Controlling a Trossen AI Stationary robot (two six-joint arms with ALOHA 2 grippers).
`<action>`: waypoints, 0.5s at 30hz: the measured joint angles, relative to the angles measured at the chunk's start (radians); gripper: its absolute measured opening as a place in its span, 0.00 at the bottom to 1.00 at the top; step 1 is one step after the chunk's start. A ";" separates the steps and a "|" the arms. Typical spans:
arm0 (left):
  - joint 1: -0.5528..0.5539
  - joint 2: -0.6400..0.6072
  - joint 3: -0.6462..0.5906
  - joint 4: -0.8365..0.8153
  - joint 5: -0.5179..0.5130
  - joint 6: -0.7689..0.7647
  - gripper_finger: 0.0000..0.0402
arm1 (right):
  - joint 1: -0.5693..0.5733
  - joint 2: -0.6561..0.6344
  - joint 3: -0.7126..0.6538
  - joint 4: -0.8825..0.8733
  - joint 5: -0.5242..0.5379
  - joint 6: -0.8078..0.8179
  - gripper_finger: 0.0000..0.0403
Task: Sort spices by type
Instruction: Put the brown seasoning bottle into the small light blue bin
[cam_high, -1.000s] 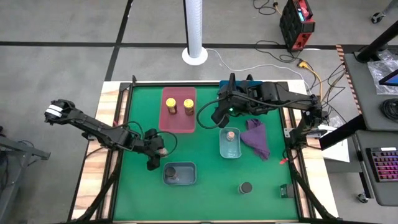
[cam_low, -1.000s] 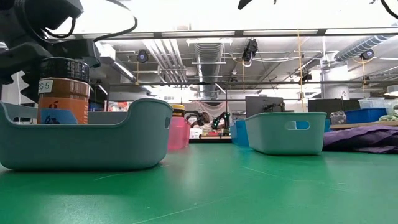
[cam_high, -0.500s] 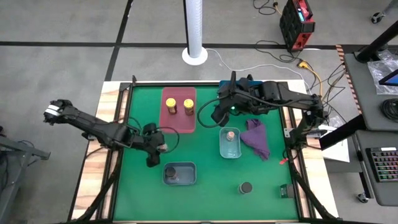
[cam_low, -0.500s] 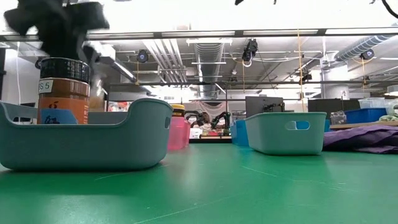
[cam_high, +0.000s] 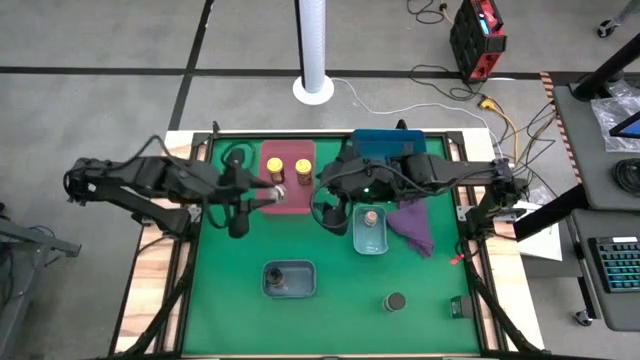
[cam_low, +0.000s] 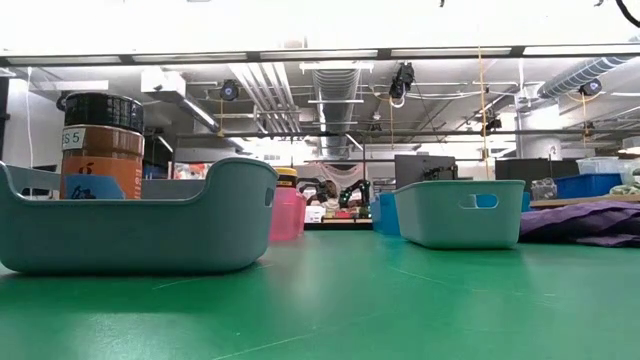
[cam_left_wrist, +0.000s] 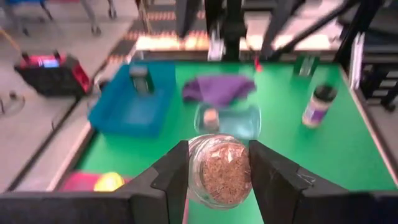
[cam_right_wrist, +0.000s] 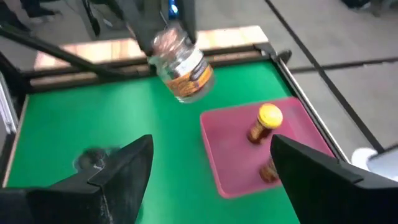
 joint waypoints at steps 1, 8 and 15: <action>0.001 0.004 0.025 -0.004 0.000 0.009 0.33 | 0.000 0.000 -0.010 0.032 0.000 -0.005 0.79; 0.001 0.057 0.117 -0.026 0.001 -0.008 0.33 | 0.004 0.001 -0.026 0.150 -0.019 -0.084 0.82; 0.001 0.151 0.173 -0.026 0.011 -0.032 0.32 | 0.004 0.029 -0.028 0.159 -0.023 -0.156 0.80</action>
